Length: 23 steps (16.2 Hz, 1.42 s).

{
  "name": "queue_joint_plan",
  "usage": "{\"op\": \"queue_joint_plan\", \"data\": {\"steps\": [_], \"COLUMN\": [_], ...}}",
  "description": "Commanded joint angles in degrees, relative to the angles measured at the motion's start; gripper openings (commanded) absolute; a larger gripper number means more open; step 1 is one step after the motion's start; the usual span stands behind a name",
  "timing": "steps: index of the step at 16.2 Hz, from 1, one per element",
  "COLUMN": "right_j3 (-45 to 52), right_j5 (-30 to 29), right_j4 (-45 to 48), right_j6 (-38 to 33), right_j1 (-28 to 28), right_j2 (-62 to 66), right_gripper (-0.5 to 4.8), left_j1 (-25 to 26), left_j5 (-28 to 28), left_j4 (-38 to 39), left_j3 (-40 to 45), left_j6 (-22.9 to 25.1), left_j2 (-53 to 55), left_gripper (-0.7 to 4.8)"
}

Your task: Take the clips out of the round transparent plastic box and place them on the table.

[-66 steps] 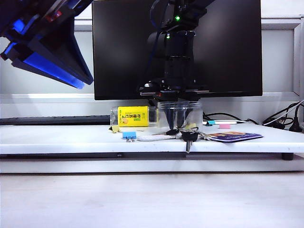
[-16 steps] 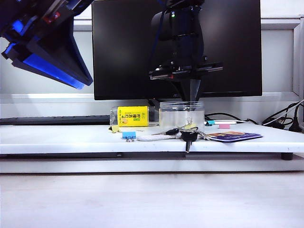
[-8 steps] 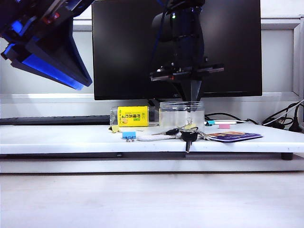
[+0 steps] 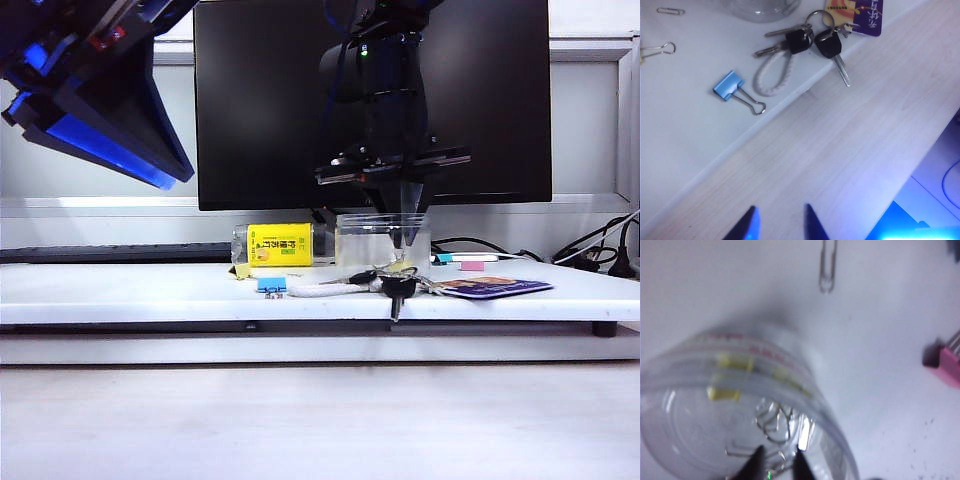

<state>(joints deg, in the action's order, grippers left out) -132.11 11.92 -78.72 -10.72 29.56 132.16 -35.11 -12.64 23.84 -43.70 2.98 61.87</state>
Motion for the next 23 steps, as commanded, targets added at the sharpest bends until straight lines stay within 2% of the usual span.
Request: {"op": "queue_joint_plan", "data": {"steps": [1, 8, 9, 10, 14, 19, 23], "right_j3": [-0.2, -0.2, -0.2, -0.2, -0.2, -0.3, -0.3], "right_j5": [0.1, 0.0, 0.0, 0.0, 0.0, 0.0, 0.0], "right_j4": [1.4, 2.2, 2.7, 3.2, 3.9, 1.3, 2.2], "right_j6": [-0.3, -0.3, -0.3, -0.2, -0.2, -0.1, 0.2], "right_j1": [0.0, 0.0, 0.0, 0.0, 0.0, 0.0, 0.0], "right_j2": [0.0, 2.1, 2.2, 2.2, 2.1, 1.7, -0.3], "right_gripper": [0.86, 0.85, 0.78, 0.26, -0.02, -0.01, -0.01], "left_j1": [0.0, 0.0, 0.0, 0.0, 0.0, 0.0, 0.0], "left_j5": [-0.1, 0.0, 0.0, 0.0, 0.0, 2.5, 2.4], "left_j4": [-0.4, -0.4, -0.4, -0.5, -0.8, -0.9, -1.4], "left_j3": [-0.3, -0.3, -0.3, -0.3, -0.3, -0.3, -0.3], "left_j6": [0.0, 0.0, 0.1, 0.1, 0.1, 0.3, 0.2], "left_j2": [-0.1, -0.1, -0.1, -0.1, -0.1, -0.1, -0.1], "left_gripper": [1.25, 1.25, 1.25, 1.25, 1.25, 1.25, 1.25]}}
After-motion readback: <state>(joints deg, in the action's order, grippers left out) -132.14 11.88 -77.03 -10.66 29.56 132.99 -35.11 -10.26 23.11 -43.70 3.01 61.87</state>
